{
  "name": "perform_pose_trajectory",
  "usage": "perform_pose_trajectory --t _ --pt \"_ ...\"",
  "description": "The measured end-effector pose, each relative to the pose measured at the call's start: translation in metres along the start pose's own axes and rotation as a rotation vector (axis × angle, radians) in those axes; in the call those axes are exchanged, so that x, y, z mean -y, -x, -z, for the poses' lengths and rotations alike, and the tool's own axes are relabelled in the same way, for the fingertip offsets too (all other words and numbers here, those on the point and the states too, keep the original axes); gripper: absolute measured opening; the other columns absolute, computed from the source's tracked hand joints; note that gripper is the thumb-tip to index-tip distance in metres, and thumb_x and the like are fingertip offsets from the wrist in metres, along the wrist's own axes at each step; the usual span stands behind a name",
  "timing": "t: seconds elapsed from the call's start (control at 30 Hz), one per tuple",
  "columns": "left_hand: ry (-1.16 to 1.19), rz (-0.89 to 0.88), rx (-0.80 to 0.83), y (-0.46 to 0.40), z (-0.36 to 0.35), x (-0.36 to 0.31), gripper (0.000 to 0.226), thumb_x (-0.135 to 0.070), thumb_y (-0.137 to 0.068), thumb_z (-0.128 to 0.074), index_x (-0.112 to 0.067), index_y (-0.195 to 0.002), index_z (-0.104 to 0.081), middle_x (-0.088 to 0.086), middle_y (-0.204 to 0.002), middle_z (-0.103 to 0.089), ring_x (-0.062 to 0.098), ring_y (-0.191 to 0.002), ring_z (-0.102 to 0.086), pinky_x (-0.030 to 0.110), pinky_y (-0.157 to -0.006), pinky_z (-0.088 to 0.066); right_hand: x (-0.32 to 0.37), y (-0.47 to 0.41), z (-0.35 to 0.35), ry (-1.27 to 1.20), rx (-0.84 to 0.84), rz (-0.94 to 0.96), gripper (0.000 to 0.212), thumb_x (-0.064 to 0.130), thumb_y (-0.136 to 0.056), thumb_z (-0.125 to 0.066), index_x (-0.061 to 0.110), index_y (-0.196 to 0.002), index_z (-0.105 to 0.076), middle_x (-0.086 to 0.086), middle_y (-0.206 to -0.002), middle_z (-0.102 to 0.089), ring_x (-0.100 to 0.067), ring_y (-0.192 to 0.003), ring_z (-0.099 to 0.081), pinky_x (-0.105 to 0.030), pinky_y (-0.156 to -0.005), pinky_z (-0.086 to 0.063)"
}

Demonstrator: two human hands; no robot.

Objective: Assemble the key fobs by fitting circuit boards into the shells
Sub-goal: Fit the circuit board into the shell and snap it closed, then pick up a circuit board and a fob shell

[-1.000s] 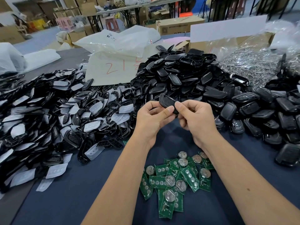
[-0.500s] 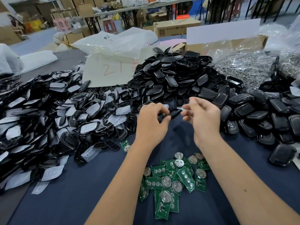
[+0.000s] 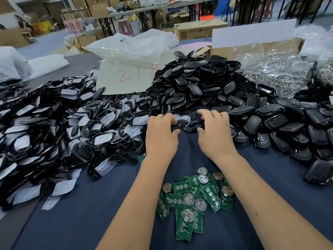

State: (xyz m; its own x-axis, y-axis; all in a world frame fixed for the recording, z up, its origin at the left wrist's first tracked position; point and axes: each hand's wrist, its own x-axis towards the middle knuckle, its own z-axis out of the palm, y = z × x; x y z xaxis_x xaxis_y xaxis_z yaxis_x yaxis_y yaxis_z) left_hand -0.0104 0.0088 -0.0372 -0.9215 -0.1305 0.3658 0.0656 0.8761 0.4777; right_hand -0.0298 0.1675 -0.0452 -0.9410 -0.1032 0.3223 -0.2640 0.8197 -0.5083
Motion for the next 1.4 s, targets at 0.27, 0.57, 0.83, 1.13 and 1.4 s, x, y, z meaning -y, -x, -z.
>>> perform_pose_trajectory --t 0.27,0.57,0.83,1.13,1.4 --pt "0.096 0.04 -0.09 -0.005 0.001 0.002 0.01 -0.019 -0.101 -0.061 -0.014 -0.096 -0.068 -0.002 -0.093 -0.068 0.022 -0.099 -0.055 0.039 -0.087 -0.046 -0.002 0.001 0.007 -0.221 -0.179 -0.039 0.028 0.002 -0.092 -0.072 0.009 -0.12 -0.069 -0.002 -0.097 -0.061 -0.024 -0.094 -0.058 -0.04 -0.086 -0.05" --pt "0.935 0.333 0.174 -0.012 0.021 -0.002 0.015 -0.017 -0.099 -0.068 -0.004 -0.092 -0.074 0.013 -0.078 -0.075 0.021 -0.059 -0.067 0.023 -0.052 -0.053 0.013 0.008 0.01 -0.485 -0.049 0.29 0.027 -0.001 -0.083 -0.081 0.012 -0.107 -0.078 0.002 -0.093 -0.068 -0.012 -0.088 -0.065 -0.03 -0.078 -0.056" --pt "0.87 0.479 -0.088 -0.021 0.04 0.031 0.007 -0.004 -0.097 -0.068 -0.008 -0.095 -0.074 0.01 -0.076 -0.072 0.019 -0.051 -0.068 0.022 -0.048 -0.052 0.045 0.027 0.014 -0.343 0.565 0.527 0.025 0.049 -0.072 -0.091 0.028 -0.077 -0.077 0.014 -0.081 -0.064 -0.007 -0.09 -0.051 -0.018 -0.08 -0.04" --pt "1.134 0.572 -0.239 -0.024 0.056 0.044 0.024 0.002 -0.103 -0.052 -0.004 -0.092 -0.073 0.019 -0.092 -0.074 0.024 -0.067 -0.071 0.024 -0.063 -0.058 0.048 0.035 0.025 -0.171 0.904 0.501 0.027 0.051 -0.073 -0.089 0.031 -0.082 -0.073 0.02 -0.094 -0.056 0.002 -0.105 -0.043 -0.025 -0.093 -0.04" --pt "1.166 0.569 -0.206 -0.024 0.055 0.046 0.023 0.006 -0.1 -0.055 -0.002 -0.091 -0.075 0.022 -0.098 -0.075 0.027 -0.069 -0.075 0.025 -0.066 -0.06 0.038 0.026 0.025 -0.445 0.719 0.337 0.028 0.046 -0.079 -0.088 0.033 -0.09 -0.065 0.018 -0.092 -0.065 -0.001 -0.082 -0.055 -0.016 -0.071 -0.043"
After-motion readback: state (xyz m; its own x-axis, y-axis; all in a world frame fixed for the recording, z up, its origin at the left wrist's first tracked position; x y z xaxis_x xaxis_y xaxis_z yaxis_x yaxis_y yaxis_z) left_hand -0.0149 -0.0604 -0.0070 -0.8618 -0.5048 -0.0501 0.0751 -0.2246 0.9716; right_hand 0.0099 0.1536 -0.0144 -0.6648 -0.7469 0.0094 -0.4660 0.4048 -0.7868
